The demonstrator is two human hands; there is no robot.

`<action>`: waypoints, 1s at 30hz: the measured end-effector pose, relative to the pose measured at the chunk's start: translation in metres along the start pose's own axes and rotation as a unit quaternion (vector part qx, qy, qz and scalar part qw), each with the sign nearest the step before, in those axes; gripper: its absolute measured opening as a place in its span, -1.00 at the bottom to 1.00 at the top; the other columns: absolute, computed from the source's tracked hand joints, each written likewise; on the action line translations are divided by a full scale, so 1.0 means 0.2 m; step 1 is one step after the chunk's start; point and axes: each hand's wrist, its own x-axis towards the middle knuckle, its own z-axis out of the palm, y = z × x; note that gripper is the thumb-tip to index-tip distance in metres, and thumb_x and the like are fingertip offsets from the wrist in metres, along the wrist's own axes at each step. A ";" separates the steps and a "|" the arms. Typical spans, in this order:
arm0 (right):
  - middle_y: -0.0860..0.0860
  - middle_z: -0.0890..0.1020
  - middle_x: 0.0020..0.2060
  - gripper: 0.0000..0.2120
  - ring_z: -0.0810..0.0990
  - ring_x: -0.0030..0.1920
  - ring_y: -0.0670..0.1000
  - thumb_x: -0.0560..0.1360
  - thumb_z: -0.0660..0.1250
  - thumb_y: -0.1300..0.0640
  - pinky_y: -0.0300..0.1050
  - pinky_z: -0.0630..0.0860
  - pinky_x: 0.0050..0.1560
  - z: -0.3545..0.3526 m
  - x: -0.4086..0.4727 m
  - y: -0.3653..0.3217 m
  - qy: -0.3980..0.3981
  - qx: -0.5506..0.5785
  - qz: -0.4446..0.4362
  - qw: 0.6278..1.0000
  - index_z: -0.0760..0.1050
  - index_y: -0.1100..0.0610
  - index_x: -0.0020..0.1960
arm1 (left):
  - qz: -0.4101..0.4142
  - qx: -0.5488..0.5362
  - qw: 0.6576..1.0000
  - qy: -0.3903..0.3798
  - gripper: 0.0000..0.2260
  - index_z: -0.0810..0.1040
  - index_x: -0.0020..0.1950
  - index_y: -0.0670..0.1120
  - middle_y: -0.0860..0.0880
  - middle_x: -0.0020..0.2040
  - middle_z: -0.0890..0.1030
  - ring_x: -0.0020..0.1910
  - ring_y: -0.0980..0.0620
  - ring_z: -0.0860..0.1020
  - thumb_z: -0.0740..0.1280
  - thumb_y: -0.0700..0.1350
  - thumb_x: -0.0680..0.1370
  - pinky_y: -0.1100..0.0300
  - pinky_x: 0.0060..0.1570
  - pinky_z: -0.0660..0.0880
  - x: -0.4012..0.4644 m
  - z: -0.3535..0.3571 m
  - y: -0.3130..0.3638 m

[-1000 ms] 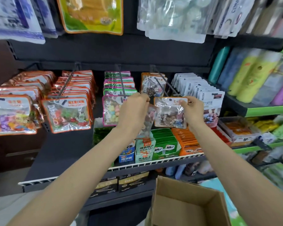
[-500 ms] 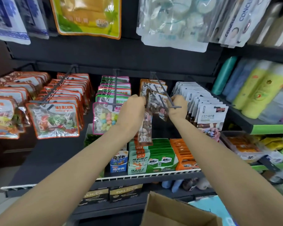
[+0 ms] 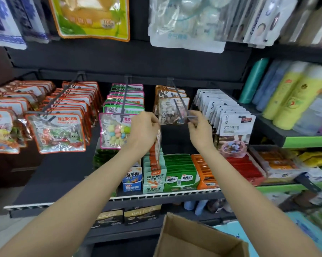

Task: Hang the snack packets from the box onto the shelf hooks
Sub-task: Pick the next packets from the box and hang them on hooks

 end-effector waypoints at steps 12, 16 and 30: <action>-0.14 0.33 0.41 -0.36 0.27 0.39 -0.18 0.45 0.42 0.12 -0.21 0.23 0.37 -0.24 -0.46 0.03 -0.230 0.056 -0.076 0.969 0.25 -0.11 0.45 | -0.275 -0.351 0.894 0.036 -0.91 0.61 -0.07 -0.24 -0.14 -0.08 0.58 -0.09 -0.08 0.62 0.31 -0.36 0.52 0.24 -0.14 0.58 -0.18 0.10 0.24; -0.11 0.63 -0.10 -0.84 0.58 -0.06 -0.13 0.55 0.26 0.22 -0.24 0.48 -0.06 -0.26 -0.44 0.03 -0.033 0.107 -0.038 0.993 0.58 0.07 0.06 | -0.268 -0.328 0.906 0.021 -0.82 0.58 0.12 -0.26 -0.17 0.09 0.60 0.06 -0.13 0.59 0.25 -0.24 0.59 0.04 0.10 0.55 -0.23 0.11 0.21; -0.06 0.59 0.04 -0.72 0.56 -0.03 -0.10 0.50 0.34 0.23 -0.16 0.53 0.03 -0.18 -0.27 -0.06 0.003 0.152 0.011 0.988 0.53 0.06 0.20 | -0.027 0.008 0.993 -0.116 -0.42 0.24 0.50 -0.02 -0.22 0.46 0.20 0.50 -0.08 0.05 0.35 0.02 0.52 0.22 0.33 0.13 -0.28 0.13 0.16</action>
